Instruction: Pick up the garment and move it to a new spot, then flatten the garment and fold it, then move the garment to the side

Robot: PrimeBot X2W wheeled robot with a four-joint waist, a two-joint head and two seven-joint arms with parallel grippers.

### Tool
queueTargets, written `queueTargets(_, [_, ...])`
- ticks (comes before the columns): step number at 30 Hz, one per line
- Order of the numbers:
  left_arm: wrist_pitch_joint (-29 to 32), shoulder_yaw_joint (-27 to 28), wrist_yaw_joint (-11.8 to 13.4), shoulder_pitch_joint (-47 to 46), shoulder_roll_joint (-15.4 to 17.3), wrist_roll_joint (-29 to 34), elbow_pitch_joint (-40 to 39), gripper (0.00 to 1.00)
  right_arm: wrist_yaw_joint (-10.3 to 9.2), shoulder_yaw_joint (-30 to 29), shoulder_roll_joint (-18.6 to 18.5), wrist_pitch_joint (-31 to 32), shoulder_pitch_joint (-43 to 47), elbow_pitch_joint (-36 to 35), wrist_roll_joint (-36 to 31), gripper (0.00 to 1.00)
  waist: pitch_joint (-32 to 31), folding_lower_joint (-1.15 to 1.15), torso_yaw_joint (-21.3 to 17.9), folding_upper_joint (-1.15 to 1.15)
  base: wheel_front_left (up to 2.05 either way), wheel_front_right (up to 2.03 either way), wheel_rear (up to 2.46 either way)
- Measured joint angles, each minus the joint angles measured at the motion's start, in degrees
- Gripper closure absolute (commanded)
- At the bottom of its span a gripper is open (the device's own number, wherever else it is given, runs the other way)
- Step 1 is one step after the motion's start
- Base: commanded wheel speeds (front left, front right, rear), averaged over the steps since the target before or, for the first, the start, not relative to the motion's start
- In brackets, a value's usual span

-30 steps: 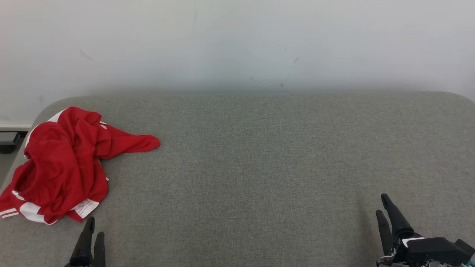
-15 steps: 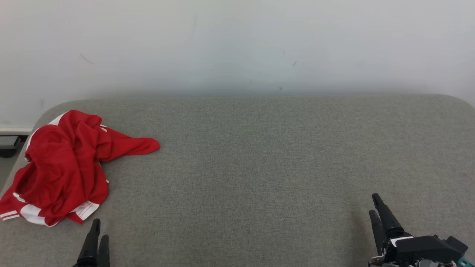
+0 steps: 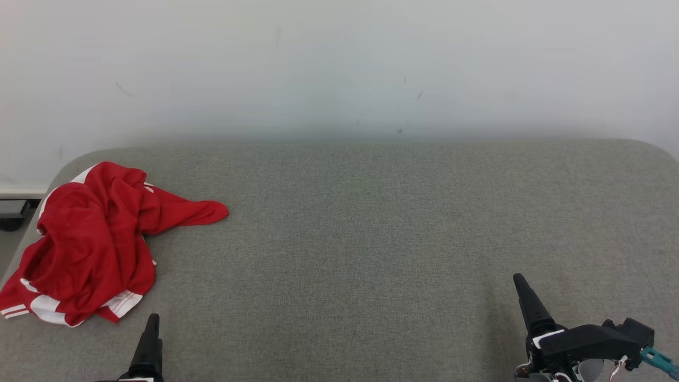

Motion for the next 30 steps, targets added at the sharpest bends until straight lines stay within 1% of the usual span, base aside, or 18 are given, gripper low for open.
queueTargets(9, [-1.8, -2.4, 2.5, -0.9, 1.1, 6.9, 0.6, 0.00, -2.01, 3.8, -1.3, -2.0, -1.2, 1.5, -6.5, 0.00, -0.5, 0.00, 0.0, 0.00, 0.00, 0.00, 0.00])
queueTargets(13, [-2.5, -3.3, 3.0, -1.1, 1.2, 9.3, 0.8, 0.00, -2.52, 5.1, -1.8, -2.5, -1.6, 1.8, -8.6, 0.00, -0.6, 0.00, 0.0, 0.00, 0.00, 0.00, 0.00])
queueTargets(14, [-2.8, -4.1, 3.5, -1.1, 1.5, 10.9, 0.9, 0.00, -2.96, 5.8, -2.1, -3.0, -2.3, 1.8, -10.3, 0.00, -0.7, 0.00, 0.0, 0.00, 0.00, 0.00, 0.00])
queueTargets(17, [-3.4, -4.7, 3.6, -1.1, 1.8, 12.9, 1.1, 0.00, -3.16, 6.5, -2.4, -3.5, -2.5, 2.1, -11.8, 0.00, -0.8, 0.00, 0.0, 0.00, 0.00, 0.00, 0.00])
queueTargets(19, [-3.8, -5.7, 4.2, -1.4, 2.4, 15.4, 1.4, 0.00, -4.00, 7.4, -2.9, -4.0, -3.1, 2.6, -14.3, 0.00, -1.0, 0.00, 0.0, 0.00, 0.00, 0.00, 0.00])
queueTargets(20, [-3.8, -5.7, 4.2, -1.4, 2.4, 15.4, 1.4, 0.00, -4.00, 7.4, -2.9, -4.0, -3.1, 2.6, -14.3, 0.00, -1.0, 0.00, 0.0, 0.00, 0.00, 0.00, 0.00])
queueTargets(22, [-4.4, -6.3, 4.6, -1.9, 2.6, 17.4, 1.6, 0.00, -4.13, 7.9, -3.1, -4.5, -3.2, 3.0, -15.9, 0.00, -1.1, 0.00, 0.0, 0.00, 0.00, 0.00, 0.00])
queueTargets(24, [-4.8, -6.8, 5.0, -2.4, 2.9, 18.9, 1.6, 0.00, -4.58, 8.5, -3.4, -4.8, -3.2, 3.4, -17.6, 0.00, -1.1, 0.00, 0.0, 0.00, 0.00, 0.00, 0.00])
queueTargets(28, [-5.8, -8.4, 6.0, -2.4, 3.3, 24.1, 1.8, 0.00, -5.55, 10.1, -4.0, -6.0, -3.7, 4.3, -21.6, 0.00, -1.4, 0.00, 0.0, 0.00, 0.00, 0.00, 0.00])
queueTargets(30, [-6.0, -8.6, 6.0, -2.5, 3.5, 24.8, 1.9, 0.00, -5.64, 10.3, -4.1, -6.1, -4.1, 4.6, -22.2, 0.00, -1.4, 0.00, 0.0, 0.00, 0.00, 0.00, 0.00])
